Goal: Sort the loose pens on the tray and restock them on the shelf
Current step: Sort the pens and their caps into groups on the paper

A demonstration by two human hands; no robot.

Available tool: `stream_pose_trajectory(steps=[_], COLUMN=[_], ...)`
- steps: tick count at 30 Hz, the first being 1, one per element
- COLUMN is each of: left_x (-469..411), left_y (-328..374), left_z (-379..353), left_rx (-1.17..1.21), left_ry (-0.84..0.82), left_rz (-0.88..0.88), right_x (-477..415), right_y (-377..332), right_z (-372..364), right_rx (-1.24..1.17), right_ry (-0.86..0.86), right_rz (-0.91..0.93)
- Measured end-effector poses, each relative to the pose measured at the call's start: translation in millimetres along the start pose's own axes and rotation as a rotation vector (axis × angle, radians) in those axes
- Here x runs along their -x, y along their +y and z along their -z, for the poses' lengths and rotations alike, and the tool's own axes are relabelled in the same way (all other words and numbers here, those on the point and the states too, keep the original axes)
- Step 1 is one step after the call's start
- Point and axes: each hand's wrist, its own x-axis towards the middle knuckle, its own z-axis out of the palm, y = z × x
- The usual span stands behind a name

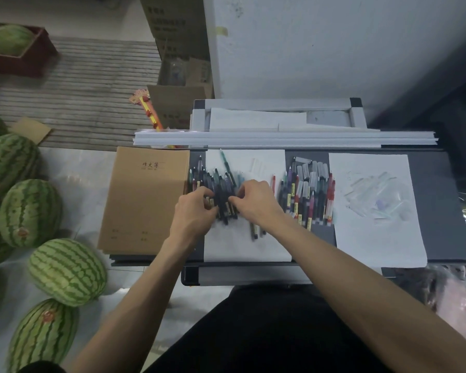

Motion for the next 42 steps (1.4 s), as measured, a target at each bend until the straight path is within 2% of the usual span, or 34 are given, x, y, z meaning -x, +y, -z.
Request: stream_pose_trajectory(steps=[4, 12, 17, 23, 26, 29, 36, 42], left_x=[2, -16, -40, -83, -97, -103, -99, -95], left_y=[2, 37, 64, 105, 115, 117, 122, 126], left_z=[-2, -1, -9, -26, -37, -41, -41, -46], left_rx=[-0.04, -0.19, -0.158, -0.28, -0.426, -0.48, -0.48, -0.453], left_ry=[-0.003, -0.128, -0.109, -0.172, -0.248, -0.249, -0.264, -0.252], left_rz=[-0.063, -0.201, -0.277, -0.367, -0.378, -0.381, -0.338, -0.284], right_x=[14, 31, 33, 24, 19, 14, 8, 18], right_y=[13, 64, 91, 77, 68, 68, 85, 93], right_z=[4, 32, 43, 32, 23, 22, 18, 15], right_rx=[-0.002, 0.219, 0.242, 0.26, 0.305, 0.325, 0.262, 0.118], right_ry=[0.062, 0.169, 0.112, 0.075, 0.076, 0.067, 0.088, 0.237], right_rz=[0.03, 0.14, 0.108, 0.269, 0.278, 0.277, 0.349, 0.412])
